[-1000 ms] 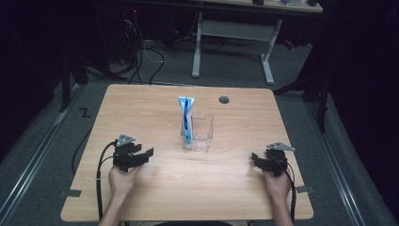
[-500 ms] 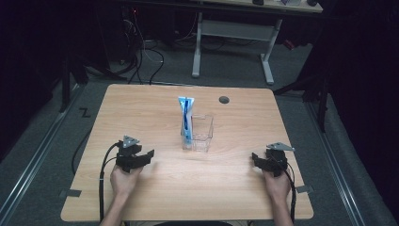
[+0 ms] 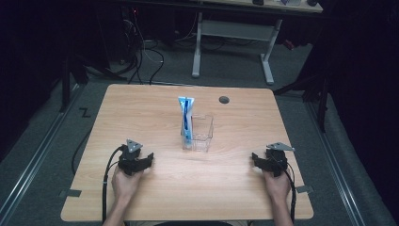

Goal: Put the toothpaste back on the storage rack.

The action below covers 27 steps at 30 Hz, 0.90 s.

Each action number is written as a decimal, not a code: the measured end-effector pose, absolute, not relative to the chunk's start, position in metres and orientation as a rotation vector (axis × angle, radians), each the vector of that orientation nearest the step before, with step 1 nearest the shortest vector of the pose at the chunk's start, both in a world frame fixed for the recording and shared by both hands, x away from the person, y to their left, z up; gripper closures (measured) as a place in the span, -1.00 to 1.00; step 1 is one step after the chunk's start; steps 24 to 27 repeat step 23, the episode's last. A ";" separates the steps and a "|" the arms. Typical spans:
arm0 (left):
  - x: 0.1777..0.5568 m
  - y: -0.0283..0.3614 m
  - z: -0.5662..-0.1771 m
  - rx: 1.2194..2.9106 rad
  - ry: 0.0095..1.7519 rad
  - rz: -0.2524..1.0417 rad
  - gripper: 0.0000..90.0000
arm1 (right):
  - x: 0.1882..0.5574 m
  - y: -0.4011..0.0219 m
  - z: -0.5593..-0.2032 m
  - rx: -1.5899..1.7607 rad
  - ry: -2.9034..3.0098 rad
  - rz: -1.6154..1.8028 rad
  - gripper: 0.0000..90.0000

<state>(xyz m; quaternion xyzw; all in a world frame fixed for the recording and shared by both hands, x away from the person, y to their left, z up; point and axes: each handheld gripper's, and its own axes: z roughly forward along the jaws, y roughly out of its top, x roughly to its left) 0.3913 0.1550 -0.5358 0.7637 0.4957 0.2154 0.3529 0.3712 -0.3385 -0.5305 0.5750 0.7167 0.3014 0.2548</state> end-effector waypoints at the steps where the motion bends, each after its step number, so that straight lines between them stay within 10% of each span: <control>1: 0.391 0.155 -0.536 1.980 1.282 0.562 -0.11 | 0.371 -0.338 -0.531 1.562 1.946 0.819 -0.28; 27: 0.391 0.154 -0.536 1.985 1.280 0.559 -0.21 | 0.371 -0.339 -0.530 1.563 1.947 0.818 -0.28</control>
